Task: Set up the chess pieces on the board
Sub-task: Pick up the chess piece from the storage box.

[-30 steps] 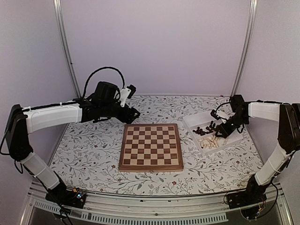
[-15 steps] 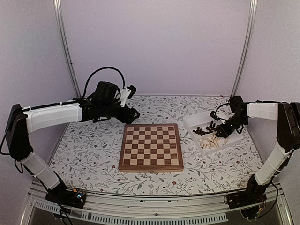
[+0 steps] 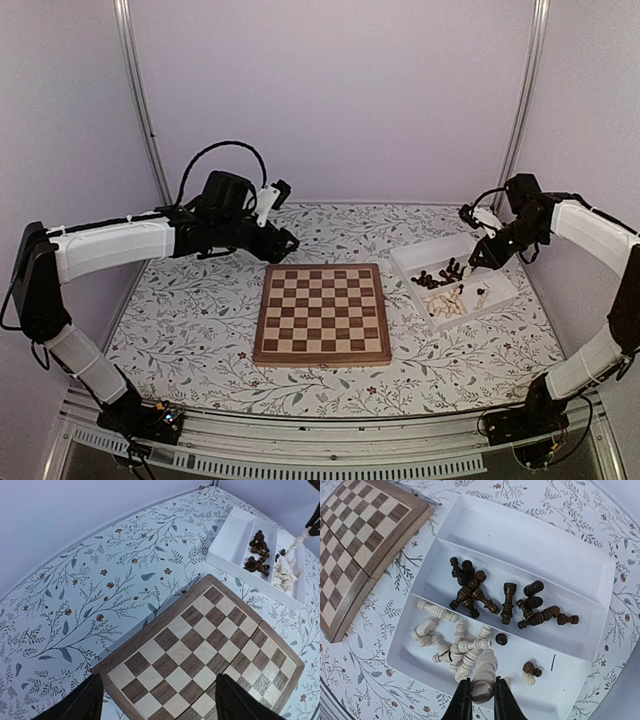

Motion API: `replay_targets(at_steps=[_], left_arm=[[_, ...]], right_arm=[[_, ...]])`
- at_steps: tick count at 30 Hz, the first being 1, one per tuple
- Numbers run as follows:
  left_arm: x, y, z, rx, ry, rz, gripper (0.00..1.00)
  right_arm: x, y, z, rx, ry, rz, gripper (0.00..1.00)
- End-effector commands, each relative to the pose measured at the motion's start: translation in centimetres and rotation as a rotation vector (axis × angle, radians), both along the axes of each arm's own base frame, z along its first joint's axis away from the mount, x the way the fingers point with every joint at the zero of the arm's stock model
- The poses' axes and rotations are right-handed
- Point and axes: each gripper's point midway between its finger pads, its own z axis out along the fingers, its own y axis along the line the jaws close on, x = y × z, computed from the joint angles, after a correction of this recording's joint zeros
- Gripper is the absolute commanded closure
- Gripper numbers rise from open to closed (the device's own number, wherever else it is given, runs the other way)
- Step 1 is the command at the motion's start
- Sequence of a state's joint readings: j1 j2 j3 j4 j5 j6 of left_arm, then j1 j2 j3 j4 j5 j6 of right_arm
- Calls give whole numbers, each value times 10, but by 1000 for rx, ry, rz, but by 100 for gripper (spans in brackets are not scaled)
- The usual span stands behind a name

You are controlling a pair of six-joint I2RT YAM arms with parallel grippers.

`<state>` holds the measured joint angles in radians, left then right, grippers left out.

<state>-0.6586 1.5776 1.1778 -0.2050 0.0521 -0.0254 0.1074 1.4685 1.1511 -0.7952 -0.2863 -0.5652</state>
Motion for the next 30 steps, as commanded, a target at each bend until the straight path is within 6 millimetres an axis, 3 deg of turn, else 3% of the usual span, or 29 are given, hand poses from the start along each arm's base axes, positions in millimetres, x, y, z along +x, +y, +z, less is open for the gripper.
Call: replay_targets(at_steps=[1,5,9,12,14,17,20,25,30], left_arm=[[9,12,16,-7,-29,25,21],[16,23,23,-33,-32,51,21],[19,31,27,-49,-35,72,21],[14,26,28,-94,-35,44,21],[2,16,37,-186,-48,1,21],[-23,-5,66,-419,-110,-104,22],[-59,-16,109,-675,-248,-241,22],[-100,-23,114,-865,-377,-323,22],[-121,-57,108,-947,-391,-429,25]], right_arm=[[-17,36,38,77,-22,131,99],[-30,81,56,87,-44,282,99],[-50,125,62,117,2,437,99],[-64,154,72,154,5,543,99],[-68,169,84,218,16,590,99],[-70,190,117,348,-7,653,99],[-72,202,143,445,-33,696,99],[-80,214,176,569,-61,756,99],[-90,220,191,662,-33,795,100]])
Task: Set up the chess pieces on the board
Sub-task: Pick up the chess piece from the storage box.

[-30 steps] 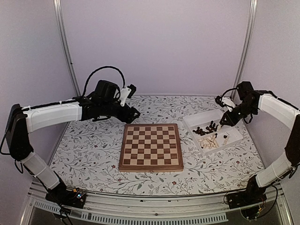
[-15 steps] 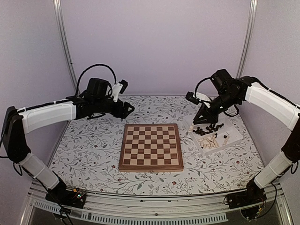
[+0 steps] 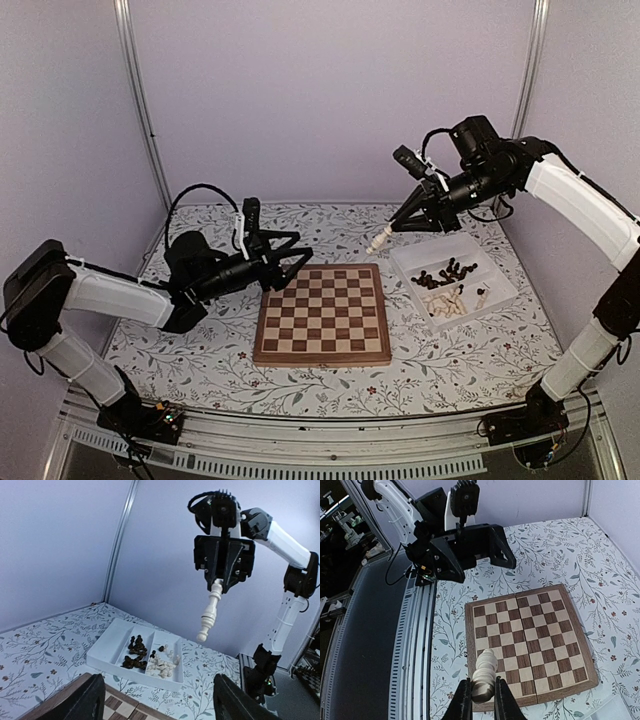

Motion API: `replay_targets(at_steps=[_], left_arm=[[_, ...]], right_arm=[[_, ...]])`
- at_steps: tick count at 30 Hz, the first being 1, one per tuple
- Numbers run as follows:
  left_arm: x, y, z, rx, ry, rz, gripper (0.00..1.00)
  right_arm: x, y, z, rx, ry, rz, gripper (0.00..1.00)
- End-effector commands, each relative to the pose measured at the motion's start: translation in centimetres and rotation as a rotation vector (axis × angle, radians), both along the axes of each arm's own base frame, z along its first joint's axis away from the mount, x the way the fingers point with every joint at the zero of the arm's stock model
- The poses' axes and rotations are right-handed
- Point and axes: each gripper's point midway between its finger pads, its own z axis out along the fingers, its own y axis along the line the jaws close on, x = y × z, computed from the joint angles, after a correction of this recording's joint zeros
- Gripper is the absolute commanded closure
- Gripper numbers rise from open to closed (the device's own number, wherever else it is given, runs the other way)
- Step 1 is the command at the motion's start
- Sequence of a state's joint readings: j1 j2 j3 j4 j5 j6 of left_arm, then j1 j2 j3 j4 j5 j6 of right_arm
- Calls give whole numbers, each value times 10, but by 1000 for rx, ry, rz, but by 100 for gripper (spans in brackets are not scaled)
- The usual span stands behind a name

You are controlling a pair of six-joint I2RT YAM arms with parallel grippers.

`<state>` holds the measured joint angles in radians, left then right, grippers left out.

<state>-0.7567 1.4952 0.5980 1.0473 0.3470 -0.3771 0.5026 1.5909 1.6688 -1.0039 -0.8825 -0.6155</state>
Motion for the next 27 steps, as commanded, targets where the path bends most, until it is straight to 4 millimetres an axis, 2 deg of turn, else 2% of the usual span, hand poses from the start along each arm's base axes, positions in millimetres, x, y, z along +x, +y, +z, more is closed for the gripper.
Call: replay_targets(at_steps=[1,5,11,18,27], left_arm=[[-31,-24,46,-211,-156,-121,25],[-37,-54,38,-197,-147,-183,26],[-37,-86,31,-143,-135,-251,32],[-36,-104,19,-103,-107,-315,44],[-38,-116,12,-78,-93,-353,52]], right_arm=[[-12,9,23,113,52,77,100],[-12,10,23,119,61,83,99],[-14,9,22,117,66,80,99],[-13,9,21,117,68,79,99],[-12,10,18,111,71,78,99]])
